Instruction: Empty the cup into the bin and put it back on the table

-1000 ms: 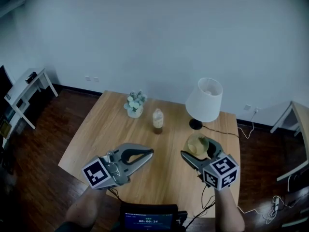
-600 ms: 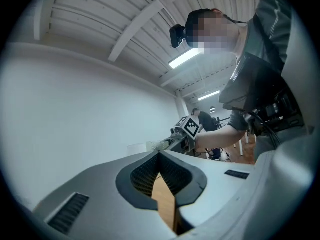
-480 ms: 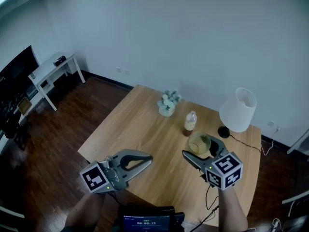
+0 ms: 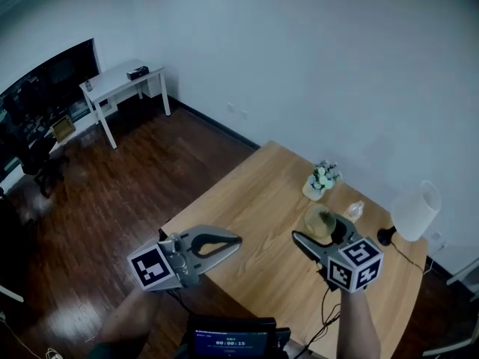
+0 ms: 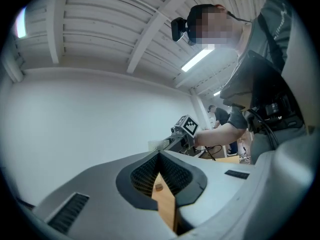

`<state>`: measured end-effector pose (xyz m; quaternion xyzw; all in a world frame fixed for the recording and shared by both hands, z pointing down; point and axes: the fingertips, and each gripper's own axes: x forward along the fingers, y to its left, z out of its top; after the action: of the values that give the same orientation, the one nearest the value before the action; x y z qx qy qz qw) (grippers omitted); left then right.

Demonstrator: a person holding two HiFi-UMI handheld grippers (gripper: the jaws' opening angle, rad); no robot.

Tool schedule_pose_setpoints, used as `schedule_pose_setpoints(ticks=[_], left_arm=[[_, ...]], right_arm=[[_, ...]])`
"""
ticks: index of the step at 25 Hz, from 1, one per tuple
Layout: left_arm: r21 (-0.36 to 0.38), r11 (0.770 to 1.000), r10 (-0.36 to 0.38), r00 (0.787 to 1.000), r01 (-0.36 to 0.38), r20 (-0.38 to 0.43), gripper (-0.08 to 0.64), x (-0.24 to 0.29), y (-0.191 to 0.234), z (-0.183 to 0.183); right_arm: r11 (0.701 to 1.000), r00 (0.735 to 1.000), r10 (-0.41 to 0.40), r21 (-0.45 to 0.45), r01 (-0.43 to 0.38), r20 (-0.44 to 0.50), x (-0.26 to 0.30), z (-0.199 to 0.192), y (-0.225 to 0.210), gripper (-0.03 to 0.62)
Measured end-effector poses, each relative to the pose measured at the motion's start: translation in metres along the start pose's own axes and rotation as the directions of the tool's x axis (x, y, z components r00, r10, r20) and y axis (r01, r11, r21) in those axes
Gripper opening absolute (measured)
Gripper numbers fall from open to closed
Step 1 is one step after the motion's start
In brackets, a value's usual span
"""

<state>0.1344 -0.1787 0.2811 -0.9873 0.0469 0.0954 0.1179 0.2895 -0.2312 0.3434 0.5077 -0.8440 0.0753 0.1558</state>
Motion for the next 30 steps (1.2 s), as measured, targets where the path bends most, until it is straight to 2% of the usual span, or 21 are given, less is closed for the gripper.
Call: schedule_pose_setpoints(ticks=[7,14,22,30], left_arm=[[0.020,0.996,0.087,0.996,-0.086,-0.015,0.000,-0.096,0.019,0.020],[0.016,0.983,0.185,0.983,-0.185,-0.019,0.000,-0.164,0.055,0.020],[0.017,0.957,0.290,0.956,-0.290,-0.036,0.000,-0.200,0.095,0.006],[0.006,0.933,0.360,0.929,-0.361,-0.087,0.000,-0.224,0.138,-0.003]], right_arm=[[0.996,0.997,0.080,-0.028,-0.080,-0.001,0.063,0.033,0.078,0.383],[0.987,0.989,0.149,-0.063,-0.150,-0.022,0.130,0.055,0.117,0.383],[0.957,0.965,0.251,-0.130,-0.259,-0.077,0.209,0.078,0.146,0.383],[0.904,0.926,0.345,-0.211,-0.372,-0.152,0.274,0.083,0.170,0.383]])
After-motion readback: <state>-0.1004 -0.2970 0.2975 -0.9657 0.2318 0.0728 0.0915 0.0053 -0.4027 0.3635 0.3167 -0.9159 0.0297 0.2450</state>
